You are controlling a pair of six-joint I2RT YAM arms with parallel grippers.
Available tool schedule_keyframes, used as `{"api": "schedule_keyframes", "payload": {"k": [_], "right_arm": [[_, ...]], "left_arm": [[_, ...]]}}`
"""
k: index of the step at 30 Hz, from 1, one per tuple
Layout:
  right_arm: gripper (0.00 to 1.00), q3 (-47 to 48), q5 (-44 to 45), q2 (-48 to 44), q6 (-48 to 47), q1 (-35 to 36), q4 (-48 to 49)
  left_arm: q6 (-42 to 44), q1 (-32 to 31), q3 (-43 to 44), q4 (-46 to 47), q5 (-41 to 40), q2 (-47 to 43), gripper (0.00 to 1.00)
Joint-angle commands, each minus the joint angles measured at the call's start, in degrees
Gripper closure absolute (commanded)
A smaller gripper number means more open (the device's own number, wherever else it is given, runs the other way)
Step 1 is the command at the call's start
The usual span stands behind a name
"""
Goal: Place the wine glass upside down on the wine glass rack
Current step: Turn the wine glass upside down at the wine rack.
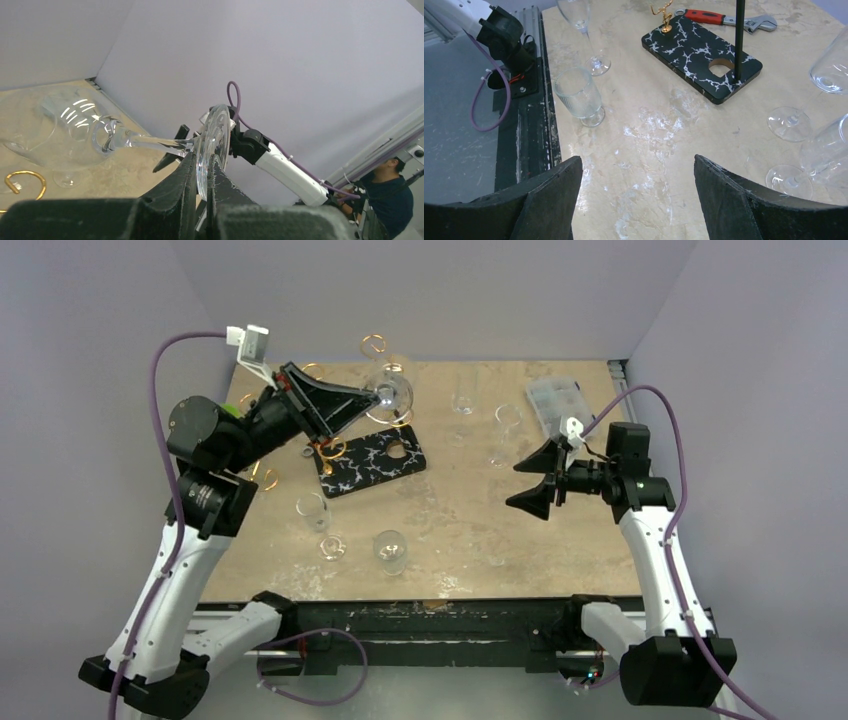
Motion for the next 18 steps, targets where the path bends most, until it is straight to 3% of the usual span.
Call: {"api": "schedule_keyframes", "payload": {"k": [1, 8, 18], "right_arm": [[0.2, -0.4, -0.8, 0.5, -1.2, -0.2, 0.3], [0.2, -0.1, -0.8, 0.8, -2.6, -0.1, -1.1], [0.2, 0.7, -1.3, 2.3, -4.7, -0.1, -3.5]], "left_arm": [[0.2, 5.1, 6.7, 6.7, 2.8, 1.7, 1.0], [-1.7, 14.0, 11.2, 8.1, 5.5, 6.6, 1.0], [-7.1, 31.5, 6.6, 13.8, 9.1, 6.4, 1.0]]}}
